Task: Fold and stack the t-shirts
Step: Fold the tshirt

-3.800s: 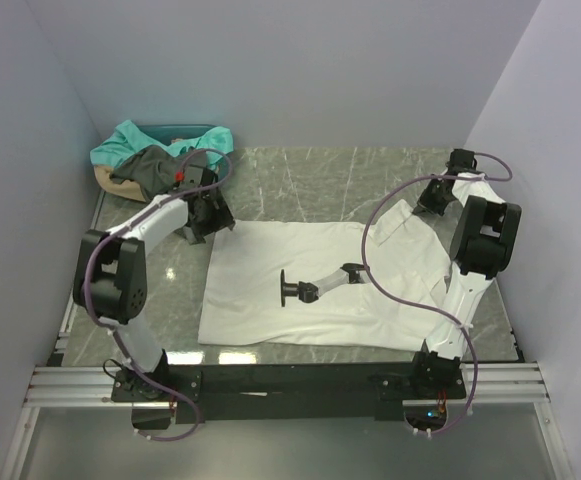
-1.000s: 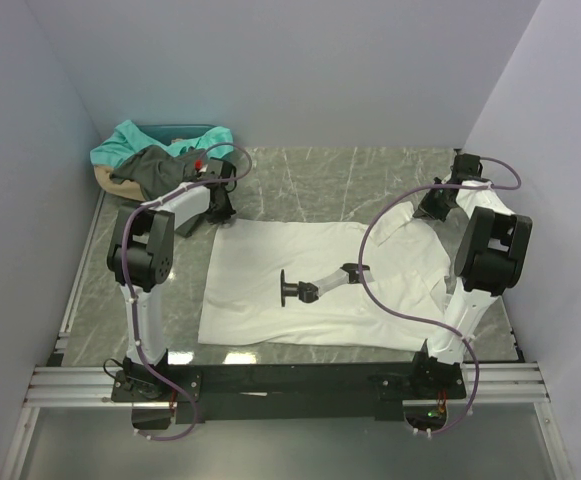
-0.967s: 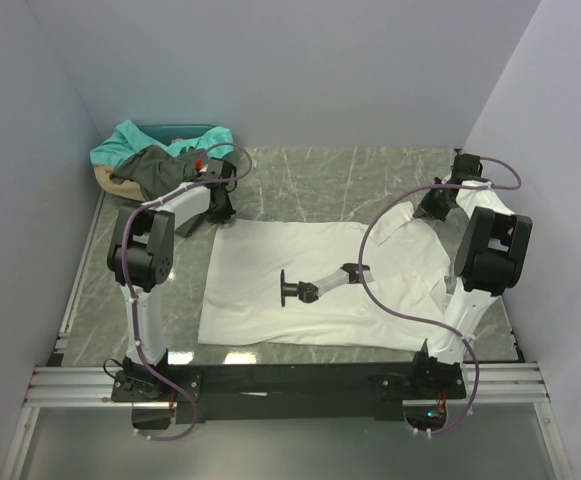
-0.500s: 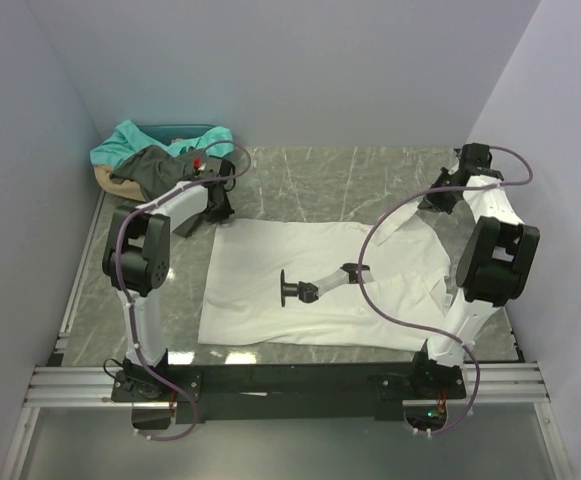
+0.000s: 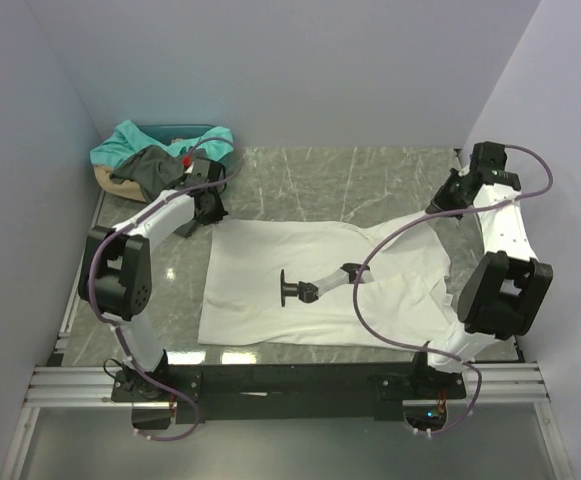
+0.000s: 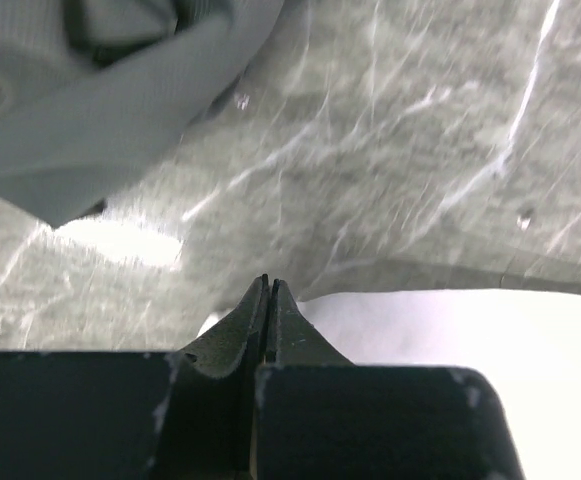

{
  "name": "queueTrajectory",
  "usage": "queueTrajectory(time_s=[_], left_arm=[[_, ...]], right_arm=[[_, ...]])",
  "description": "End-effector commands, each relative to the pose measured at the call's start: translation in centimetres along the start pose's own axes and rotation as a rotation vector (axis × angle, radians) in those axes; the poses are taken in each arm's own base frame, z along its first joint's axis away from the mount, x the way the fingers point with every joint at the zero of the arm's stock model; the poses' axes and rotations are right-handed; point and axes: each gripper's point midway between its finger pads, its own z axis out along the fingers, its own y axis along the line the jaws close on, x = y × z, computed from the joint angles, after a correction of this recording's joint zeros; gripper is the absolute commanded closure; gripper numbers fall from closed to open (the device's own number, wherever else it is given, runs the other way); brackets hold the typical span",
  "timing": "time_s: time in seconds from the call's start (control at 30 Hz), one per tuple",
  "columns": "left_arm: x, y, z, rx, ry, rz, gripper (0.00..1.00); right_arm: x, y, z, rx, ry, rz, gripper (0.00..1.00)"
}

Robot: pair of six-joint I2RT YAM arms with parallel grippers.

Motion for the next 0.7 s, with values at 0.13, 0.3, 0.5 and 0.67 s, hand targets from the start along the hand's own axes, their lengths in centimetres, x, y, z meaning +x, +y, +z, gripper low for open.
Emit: queueTrajectory(time_s=[0.13,0.3,0.5,0.67], left_arm=[[-0.5,-0.3,-3.0,0.079,-0.064,0.003,0.99],[0.2,0.0,-4.4,0.109,-0.066,-0.004,0.99],[1.3,0.7,-6.1,0.124,-0.059,-0.018,0.99],[2.9,1.7,-7.1,0.130,-0.045,-0.030,0.99]], right_arm=[[4.1,-0.5,-6.0,0.026,0.021,0.021,1.00],[6.2,-0.5,-8.8,0.018,0.015,0.033,1.00],[9.7,-1.1,-11.1,0.008,0.030,0.062,1.00],[11.8,-2.4,-12.4,0.054,0.034,0.060,1.00]])
